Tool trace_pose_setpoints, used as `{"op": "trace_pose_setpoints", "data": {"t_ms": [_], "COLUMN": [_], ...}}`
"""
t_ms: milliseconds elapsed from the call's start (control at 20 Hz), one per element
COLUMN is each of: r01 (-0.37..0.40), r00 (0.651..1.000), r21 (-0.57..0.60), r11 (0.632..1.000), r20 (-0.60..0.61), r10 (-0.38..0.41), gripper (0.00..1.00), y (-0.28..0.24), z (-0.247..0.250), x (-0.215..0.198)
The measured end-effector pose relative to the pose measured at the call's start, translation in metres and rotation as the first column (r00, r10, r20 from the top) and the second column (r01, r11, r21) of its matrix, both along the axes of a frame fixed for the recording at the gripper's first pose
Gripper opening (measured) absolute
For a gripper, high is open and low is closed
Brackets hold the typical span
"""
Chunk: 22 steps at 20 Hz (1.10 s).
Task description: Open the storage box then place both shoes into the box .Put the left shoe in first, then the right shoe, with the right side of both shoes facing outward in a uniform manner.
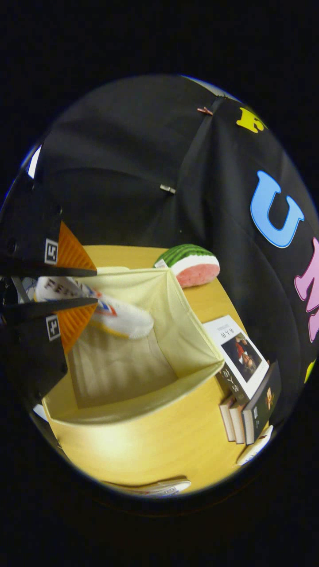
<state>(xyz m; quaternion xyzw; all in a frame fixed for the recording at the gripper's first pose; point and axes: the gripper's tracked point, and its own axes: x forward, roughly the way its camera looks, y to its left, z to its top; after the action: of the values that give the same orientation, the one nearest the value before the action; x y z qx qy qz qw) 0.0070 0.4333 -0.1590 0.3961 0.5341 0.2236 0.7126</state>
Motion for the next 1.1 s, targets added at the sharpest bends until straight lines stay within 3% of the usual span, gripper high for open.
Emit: {"op": "trace_pose_setpoints", "data": {"t_ms": [150, 650, 900, 1100], "r01": [-0.033, 0.001, 0.057, 0.185], "r00": [0.998, 0.975, 0.935, 0.902], "r21": [-0.022, -0.061, -0.162, -0.322], "r11": [0.999, 0.998, 0.985, 0.929], "r20": [0.051, 0.223, 0.354, 0.430], "r10": [0.034, 0.013, 0.004, -0.030], "gripper": [0.99, 0.97, 0.97, 0.97], "y": [-0.008, -0.079, -0.171, -0.274], "z": [0.000, 0.028, 0.040, 0.024], "x": [0.000, 0.002, 0.006, 0.008]}}
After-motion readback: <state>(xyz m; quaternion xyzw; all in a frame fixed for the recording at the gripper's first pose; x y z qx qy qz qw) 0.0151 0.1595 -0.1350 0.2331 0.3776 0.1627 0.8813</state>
